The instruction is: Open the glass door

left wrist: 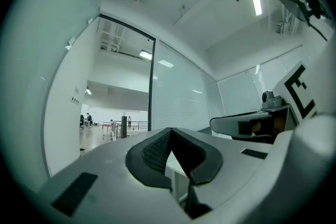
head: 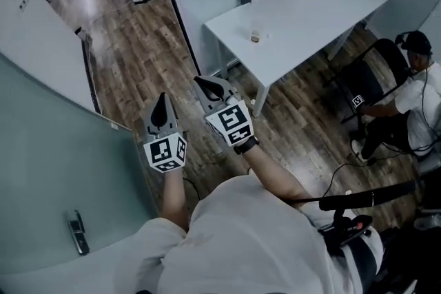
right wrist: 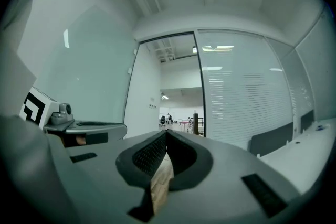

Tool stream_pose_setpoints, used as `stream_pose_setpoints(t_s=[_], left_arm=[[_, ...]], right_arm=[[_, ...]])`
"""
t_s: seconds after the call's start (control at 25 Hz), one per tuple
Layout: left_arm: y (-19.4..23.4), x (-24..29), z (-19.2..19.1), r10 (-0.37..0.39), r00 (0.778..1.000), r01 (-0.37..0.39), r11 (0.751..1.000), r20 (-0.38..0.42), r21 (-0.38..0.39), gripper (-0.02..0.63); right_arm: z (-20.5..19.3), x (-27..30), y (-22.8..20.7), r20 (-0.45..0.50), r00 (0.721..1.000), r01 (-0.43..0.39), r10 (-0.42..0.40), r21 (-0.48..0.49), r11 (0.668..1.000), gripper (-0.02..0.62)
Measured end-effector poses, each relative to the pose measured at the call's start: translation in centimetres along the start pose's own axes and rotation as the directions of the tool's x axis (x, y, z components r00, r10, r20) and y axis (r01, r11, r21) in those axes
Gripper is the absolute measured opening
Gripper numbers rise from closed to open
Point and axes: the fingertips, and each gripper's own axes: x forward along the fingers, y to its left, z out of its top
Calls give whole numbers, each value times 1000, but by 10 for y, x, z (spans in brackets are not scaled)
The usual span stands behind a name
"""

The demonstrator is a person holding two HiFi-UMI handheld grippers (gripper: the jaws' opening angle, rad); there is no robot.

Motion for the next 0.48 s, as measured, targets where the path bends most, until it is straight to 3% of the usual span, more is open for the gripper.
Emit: stream_pose_setpoints(t_s=[0.2,0.48], left_arm=[[-50,3,-9,-64,998,64,998,-18,13,3],[-52,-19,-11,-47,999,47,999,-22,18,3]], right_arm=[[-17,-35,-26,-14,999,53,-53,9,999,3],[-25,-49,-16,-21,998,56,-56,19,998,3]])
